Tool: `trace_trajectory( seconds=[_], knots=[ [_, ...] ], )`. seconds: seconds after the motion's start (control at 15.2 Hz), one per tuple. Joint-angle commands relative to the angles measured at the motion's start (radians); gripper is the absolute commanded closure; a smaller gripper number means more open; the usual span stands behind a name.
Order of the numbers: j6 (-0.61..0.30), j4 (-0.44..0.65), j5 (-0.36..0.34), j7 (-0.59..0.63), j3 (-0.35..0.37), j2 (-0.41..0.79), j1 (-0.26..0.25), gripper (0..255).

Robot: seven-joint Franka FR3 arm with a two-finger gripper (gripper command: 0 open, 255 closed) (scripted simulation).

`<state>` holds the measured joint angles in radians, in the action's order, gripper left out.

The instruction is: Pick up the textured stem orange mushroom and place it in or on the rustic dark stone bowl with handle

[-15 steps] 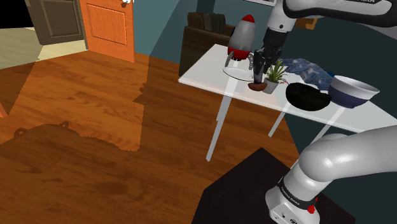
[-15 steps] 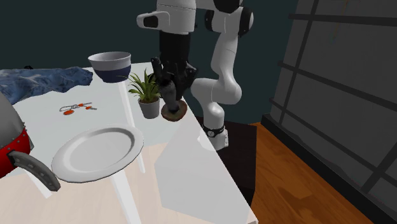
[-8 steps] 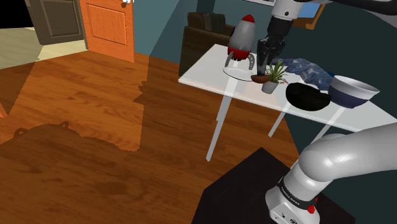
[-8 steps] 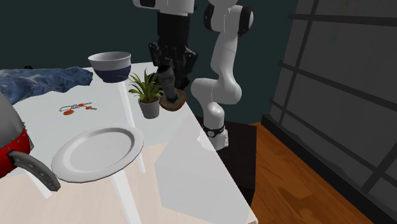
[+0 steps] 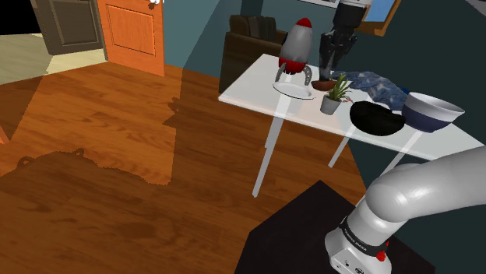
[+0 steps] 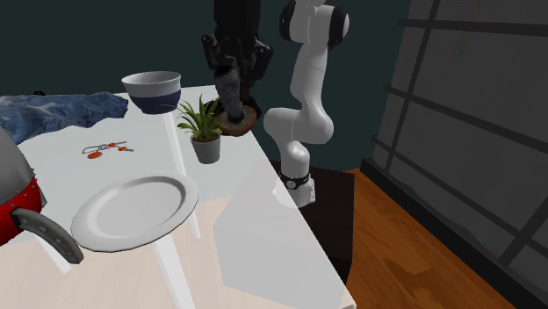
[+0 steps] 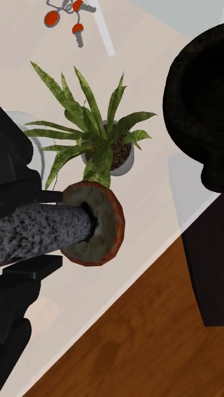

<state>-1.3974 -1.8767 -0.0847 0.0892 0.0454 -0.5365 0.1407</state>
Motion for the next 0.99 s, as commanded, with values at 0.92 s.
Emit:
trace_trajectory(
  seconds=[0.92],
  knots=[
    [0.163, -0.082, -0.105, -0.212, -0.16, -0.27, 0.037, 255]
  ],
)
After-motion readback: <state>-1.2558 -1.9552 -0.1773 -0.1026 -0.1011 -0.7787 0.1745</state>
